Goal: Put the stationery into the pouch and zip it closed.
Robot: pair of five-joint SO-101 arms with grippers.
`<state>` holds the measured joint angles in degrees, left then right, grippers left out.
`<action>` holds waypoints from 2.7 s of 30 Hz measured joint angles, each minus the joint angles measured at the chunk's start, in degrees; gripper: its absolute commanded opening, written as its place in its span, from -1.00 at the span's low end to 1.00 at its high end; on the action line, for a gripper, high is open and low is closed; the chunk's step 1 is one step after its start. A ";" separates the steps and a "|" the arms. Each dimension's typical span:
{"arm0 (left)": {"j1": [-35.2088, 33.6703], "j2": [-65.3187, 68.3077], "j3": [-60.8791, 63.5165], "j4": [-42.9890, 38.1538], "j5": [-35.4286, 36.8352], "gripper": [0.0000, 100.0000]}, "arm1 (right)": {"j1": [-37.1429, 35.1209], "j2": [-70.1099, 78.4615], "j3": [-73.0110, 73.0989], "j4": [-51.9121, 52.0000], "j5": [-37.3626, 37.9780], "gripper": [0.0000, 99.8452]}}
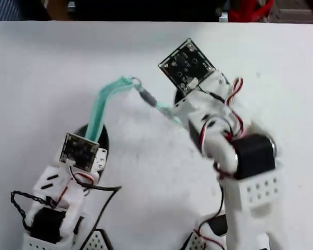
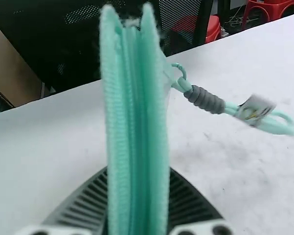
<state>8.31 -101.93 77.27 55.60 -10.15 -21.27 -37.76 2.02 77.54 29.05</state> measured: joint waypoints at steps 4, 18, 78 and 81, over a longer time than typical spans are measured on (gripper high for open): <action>0.00 0.00 0.00 0.00 0.00 -0.95 | -3.60 0.09 -6.33 2.81 -10.99 -0.56; 0.00 -0.09 0.97 -1.49 0.00 -0.95 | -19.69 26.29 -40.26 18.02 -46.42 -0.31; -14.86 -0.26 -2.64 0.44 13.98 -0.56 | -6.68 59.43 -56.79 5.63 -34.81 -0.96; -14.86 -0.26 -0.79 -2.11 13.98 -0.56 | -2.02 59.34 -54.59 6.86 -34.46 -0.96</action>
<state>-6.55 -102.20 76.48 53.49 3.82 -23.30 21.58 -52.57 84.40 -5.41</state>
